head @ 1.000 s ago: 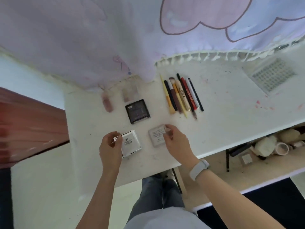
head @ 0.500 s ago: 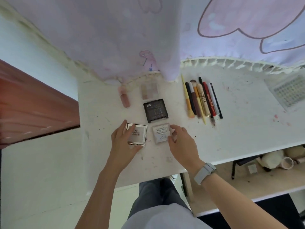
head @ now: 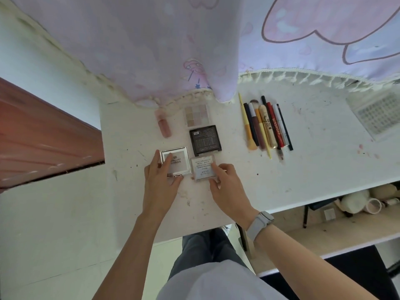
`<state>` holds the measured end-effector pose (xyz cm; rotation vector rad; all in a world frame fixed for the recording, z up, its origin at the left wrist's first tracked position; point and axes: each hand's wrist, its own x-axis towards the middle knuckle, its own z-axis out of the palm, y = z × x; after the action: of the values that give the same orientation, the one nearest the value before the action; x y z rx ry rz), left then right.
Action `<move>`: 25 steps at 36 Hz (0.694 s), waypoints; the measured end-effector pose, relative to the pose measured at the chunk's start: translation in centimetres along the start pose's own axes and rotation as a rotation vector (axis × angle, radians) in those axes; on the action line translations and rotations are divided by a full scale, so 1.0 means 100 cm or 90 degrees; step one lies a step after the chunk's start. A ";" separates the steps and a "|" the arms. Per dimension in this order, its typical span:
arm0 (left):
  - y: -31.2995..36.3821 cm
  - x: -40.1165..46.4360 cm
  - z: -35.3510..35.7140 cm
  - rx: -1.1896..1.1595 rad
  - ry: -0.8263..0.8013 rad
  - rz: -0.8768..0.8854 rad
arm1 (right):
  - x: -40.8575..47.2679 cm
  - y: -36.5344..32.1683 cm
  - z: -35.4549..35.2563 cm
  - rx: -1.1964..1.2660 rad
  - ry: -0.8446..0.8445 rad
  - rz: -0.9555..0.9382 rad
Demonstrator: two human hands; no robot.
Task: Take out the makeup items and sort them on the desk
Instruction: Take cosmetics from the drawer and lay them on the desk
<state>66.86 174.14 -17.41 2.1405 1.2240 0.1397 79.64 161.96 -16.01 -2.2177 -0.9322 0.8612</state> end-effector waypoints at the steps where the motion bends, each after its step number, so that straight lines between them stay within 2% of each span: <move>1: 0.001 -0.002 0.000 0.005 0.003 -0.001 | -0.001 0.000 0.000 0.004 0.003 0.000; 7: 0.015 -0.023 0.009 0.036 0.063 -0.009 | -0.010 0.011 -0.008 0.008 0.026 -0.026; 10: 0.032 -0.038 0.022 0.036 0.078 0.035 | -0.023 0.027 -0.019 0.002 0.066 -0.046; 16: 0.077 -0.069 0.065 0.001 -0.010 0.171 | -0.075 0.086 -0.055 -0.014 0.120 -0.015; 20: 0.110 -0.087 0.094 -0.062 -0.093 0.286 | -0.115 0.132 -0.077 -0.007 0.150 0.103; 25: 0.136 -0.107 0.138 -0.041 -0.210 0.438 | -0.148 0.189 -0.092 -0.056 0.172 0.217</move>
<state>76.32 154.16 -17.80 2.3250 0.2669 0.1100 85.79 137.15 -18.63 -2.5356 -0.4807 0.6485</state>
